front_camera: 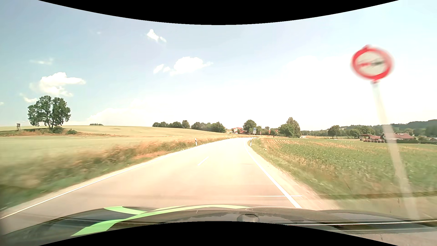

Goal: Follow the waypoints while adhering to traffic rules and regulations

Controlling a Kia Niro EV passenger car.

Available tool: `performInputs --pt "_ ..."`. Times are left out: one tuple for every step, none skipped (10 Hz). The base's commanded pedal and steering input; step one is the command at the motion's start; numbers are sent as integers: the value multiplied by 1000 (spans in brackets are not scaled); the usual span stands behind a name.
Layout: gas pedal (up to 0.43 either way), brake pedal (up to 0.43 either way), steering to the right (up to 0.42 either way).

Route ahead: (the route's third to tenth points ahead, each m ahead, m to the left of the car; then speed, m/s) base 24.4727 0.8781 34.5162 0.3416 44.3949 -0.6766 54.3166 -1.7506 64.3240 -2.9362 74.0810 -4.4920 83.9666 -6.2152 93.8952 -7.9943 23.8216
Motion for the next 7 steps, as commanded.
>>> performInputs --pt "79 0 6" --pt "39 0 6" --pt "39 0 5" --pt "39 0 6" --pt "59 0 9" --pt "67 0 10" --pt "79 0 11"
